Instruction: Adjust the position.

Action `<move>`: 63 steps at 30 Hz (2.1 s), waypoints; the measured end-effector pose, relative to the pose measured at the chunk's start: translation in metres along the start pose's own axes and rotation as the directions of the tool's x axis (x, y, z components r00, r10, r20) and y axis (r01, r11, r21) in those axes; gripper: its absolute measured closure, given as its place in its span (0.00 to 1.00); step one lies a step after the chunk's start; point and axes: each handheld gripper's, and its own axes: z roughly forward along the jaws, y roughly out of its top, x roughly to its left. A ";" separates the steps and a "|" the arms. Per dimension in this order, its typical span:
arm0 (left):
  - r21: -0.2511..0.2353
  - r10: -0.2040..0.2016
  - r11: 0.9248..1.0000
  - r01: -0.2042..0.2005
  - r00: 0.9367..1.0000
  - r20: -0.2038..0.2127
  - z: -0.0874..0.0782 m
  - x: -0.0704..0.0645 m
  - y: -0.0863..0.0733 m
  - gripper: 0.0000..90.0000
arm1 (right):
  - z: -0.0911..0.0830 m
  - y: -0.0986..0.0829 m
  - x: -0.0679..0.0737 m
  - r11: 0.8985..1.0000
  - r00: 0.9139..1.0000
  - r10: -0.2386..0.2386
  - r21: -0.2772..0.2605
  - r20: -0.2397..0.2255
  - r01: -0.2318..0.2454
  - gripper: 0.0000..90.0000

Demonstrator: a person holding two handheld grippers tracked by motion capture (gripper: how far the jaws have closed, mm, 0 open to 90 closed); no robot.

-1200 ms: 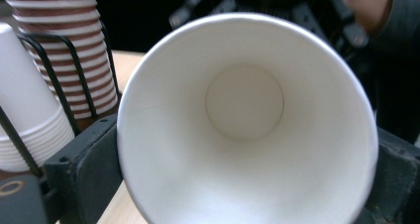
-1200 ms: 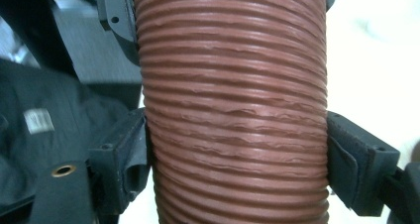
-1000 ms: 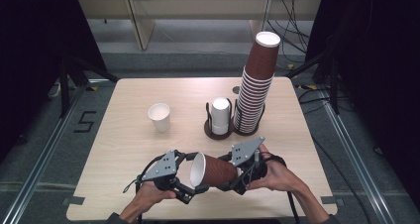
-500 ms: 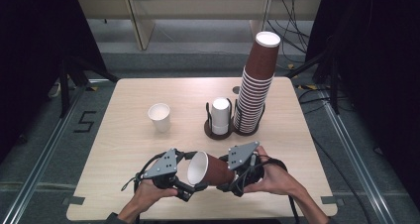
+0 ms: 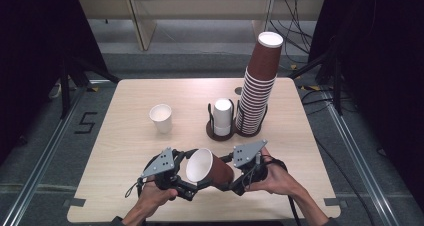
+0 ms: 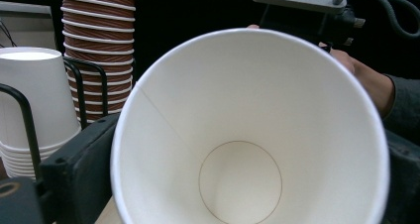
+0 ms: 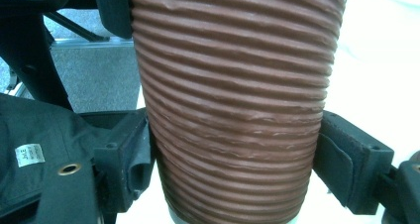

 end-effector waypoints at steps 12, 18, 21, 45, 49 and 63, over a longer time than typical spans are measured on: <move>-0.020 0.003 1.000 -0.004 1.000 -0.020 0.000 0.000 -0.001 0.02 | -0.007 0.001 -0.003 0.998 1.000 0.020 -0.059 0.020 -0.019 0.25; -0.038 0.006 0.999 -0.006 1.000 -0.013 0.001 -0.002 -0.002 0.08 | 0.001 0.001 -0.002 0.998 0.999 0.036 -0.057 0.004 -0.036 0.25; -0.053 -0.003 0.999 0.004 1.000 0.005 -0.001 0.000 -0.003 0.10 | 0.002 0.000 -0.003 0.997 0.999 0.033 -0.068 0.001 -0.033 0.25; 0.048 0.047 0.998 -0.035 0.963 -0.266 -0.021 0.021 0.008 0.15 | -0.026 -0.038 -0.020 0.980 0.966 0.200 -0.035 0.163 -0.197 0.20; 0.088 0.060 0.996 -0.032 0.938 -0.340 -0.026 0.025 0.008 0.14 | -0.031 -0.045 -0.022 0.973 0.951 0.229 -0.022 0.207 -0.230 0.21; 0.185 0.087 0.983 0.002 0.878 -0.471 -0.037 0.039 0.009 0.14 | -0.040 -0.065 -0.023 0.964 0.930 0.255 0.004 0.266 -0.266 0.22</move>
